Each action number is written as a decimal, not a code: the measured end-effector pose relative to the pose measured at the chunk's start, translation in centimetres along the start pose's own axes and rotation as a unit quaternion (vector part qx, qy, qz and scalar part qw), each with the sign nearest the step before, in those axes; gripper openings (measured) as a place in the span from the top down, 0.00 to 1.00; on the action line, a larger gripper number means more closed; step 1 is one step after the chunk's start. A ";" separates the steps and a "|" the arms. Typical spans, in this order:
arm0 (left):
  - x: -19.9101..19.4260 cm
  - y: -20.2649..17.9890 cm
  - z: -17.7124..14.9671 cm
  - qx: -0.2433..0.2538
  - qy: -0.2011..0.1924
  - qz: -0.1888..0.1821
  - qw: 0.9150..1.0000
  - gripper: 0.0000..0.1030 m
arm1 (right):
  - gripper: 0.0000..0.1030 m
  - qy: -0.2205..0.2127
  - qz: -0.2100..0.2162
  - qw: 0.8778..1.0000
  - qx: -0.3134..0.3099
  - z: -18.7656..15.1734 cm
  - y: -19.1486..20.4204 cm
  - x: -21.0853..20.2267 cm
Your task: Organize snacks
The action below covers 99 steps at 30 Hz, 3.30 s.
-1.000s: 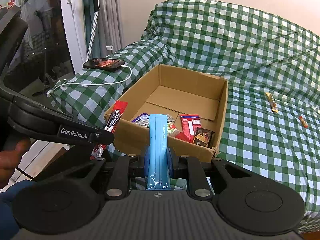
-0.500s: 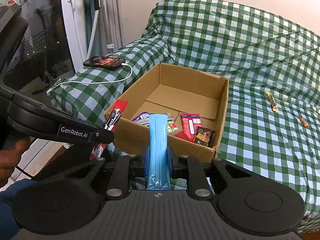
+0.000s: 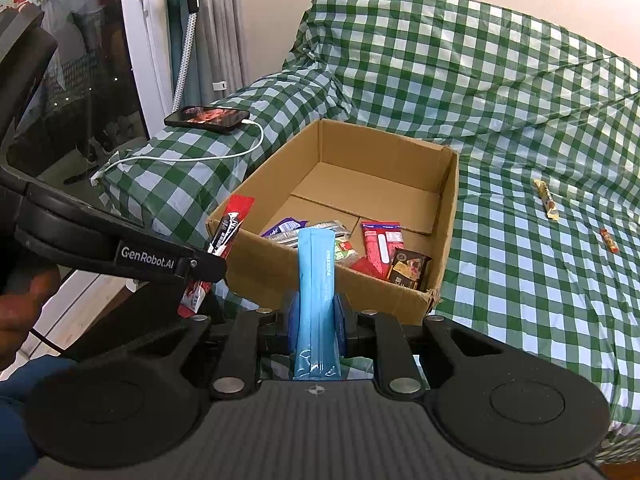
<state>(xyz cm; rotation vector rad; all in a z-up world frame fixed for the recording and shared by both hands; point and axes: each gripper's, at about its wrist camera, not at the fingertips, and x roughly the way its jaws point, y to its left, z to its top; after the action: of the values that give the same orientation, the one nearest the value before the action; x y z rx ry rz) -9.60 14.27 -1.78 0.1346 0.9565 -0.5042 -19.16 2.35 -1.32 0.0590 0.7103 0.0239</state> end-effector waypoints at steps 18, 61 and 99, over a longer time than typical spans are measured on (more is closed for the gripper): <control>1.5 1.7 2.9 -0.014 -0.007 0.008 1.000 0.91 | 0.81 0.014 -0.009 1.000 0.008 2.0 -0.9 2.0; 17.4 3.4 15.6 -0.006 0.046 0.039 0.998 0.90 | 0.81 0.056 -0.035 0.995 0.072 8.8 -10.3 19.3; 3.2 1.3 2.7 -0.040 0.027 0.103 0.994 0.00 | 0.04 0.001 -0.060 0.996 0.062 3.0 -1.0 2.9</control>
<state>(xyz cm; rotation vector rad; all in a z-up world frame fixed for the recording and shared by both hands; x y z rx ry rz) -5.47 13.34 -2.91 0.1731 1.0013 -0.2734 -15.00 1.35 -1.02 0.1354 0.7150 -0.1348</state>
